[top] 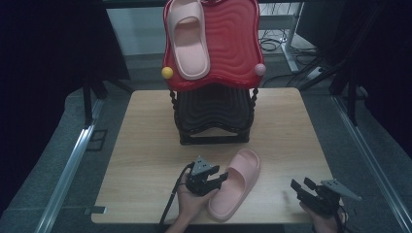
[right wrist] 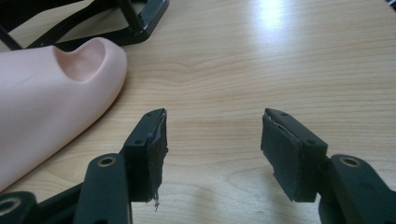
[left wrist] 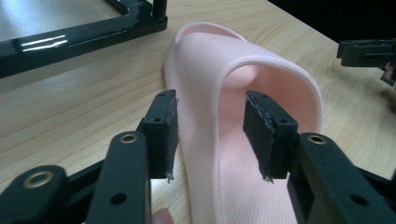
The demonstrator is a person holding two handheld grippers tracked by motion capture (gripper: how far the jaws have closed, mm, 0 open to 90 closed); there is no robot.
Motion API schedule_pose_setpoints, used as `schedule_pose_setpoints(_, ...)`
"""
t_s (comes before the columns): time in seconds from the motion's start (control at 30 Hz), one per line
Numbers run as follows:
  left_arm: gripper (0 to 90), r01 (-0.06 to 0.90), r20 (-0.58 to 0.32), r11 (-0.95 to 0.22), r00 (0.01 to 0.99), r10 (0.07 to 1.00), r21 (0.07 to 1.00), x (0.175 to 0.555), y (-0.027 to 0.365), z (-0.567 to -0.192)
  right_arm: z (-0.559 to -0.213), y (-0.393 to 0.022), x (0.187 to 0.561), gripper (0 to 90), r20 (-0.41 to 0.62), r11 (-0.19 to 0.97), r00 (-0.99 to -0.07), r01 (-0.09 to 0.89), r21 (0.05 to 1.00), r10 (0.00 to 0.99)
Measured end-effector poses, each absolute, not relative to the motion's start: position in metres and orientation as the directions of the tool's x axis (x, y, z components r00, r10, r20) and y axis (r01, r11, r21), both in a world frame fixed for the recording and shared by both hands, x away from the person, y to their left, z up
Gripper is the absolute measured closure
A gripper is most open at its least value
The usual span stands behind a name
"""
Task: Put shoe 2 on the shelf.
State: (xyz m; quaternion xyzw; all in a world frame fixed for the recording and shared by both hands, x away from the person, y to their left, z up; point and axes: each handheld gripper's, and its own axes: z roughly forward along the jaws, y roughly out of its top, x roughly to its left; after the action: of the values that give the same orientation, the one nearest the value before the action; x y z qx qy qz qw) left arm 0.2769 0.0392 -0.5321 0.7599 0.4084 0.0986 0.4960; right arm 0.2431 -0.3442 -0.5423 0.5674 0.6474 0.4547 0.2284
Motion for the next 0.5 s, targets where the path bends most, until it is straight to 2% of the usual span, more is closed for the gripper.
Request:
schedule_pose_setpoints(0.27,64.6,0.535,-0.247,-0.187,0.636,0.731,0.824,0.284,0.023,-0.537,-0.544,-0.344,0.243,40.8,0.222,-0.060,-0.244,0.535,0.843,0.944)
schedule_pose_setpoints(0.5,74.8,0.538,-0.241,-0.164,0.603,0.761,0.826,0.286,0.017,-0.539,-0.544,-0.343,0.242,40.9,0.223,-0.059,-0.245,0.537,0.841,0.944)
